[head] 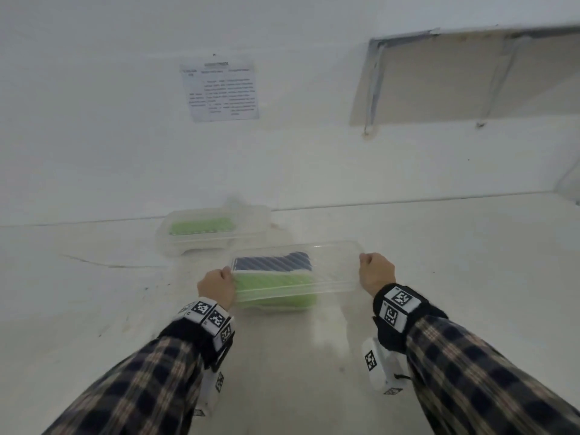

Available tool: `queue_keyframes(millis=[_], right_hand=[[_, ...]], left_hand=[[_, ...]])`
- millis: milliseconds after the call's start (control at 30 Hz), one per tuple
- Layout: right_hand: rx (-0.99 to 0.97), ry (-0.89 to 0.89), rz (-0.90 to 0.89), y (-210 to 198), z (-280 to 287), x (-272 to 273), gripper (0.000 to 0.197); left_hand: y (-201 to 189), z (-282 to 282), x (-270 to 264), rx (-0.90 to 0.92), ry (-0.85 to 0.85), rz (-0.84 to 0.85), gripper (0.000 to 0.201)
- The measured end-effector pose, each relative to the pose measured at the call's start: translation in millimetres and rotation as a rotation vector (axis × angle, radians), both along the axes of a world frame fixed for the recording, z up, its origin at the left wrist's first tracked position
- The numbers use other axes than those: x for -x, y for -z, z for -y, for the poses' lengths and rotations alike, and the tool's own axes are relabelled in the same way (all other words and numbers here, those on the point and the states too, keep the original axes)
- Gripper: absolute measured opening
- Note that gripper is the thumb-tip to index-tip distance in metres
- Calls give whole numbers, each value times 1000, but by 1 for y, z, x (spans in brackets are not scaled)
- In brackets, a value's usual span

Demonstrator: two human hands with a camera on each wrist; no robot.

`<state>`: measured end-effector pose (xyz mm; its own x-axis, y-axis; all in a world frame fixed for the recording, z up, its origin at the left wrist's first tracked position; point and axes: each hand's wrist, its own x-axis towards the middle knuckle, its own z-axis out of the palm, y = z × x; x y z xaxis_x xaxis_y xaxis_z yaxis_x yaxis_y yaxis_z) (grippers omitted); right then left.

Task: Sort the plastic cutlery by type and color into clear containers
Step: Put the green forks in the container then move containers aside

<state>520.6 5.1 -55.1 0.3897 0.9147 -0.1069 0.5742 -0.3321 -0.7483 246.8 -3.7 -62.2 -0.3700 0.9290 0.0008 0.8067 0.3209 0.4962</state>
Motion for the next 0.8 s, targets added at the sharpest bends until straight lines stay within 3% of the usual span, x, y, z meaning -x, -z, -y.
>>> queue_keyframes(millis=[167,367,800], right_hand=[[-5,38,-7,-7,-37,-60,38],[-32,45,-17,-11,-87,-104,38],[-35,0,-57,2,-167,-124,38]], left_hand=[[-6,-46,-60,-35,5,126,38],[-15,-98,-109,-58,6,151,37],[1,-165,-124,-93,3,195,38]])
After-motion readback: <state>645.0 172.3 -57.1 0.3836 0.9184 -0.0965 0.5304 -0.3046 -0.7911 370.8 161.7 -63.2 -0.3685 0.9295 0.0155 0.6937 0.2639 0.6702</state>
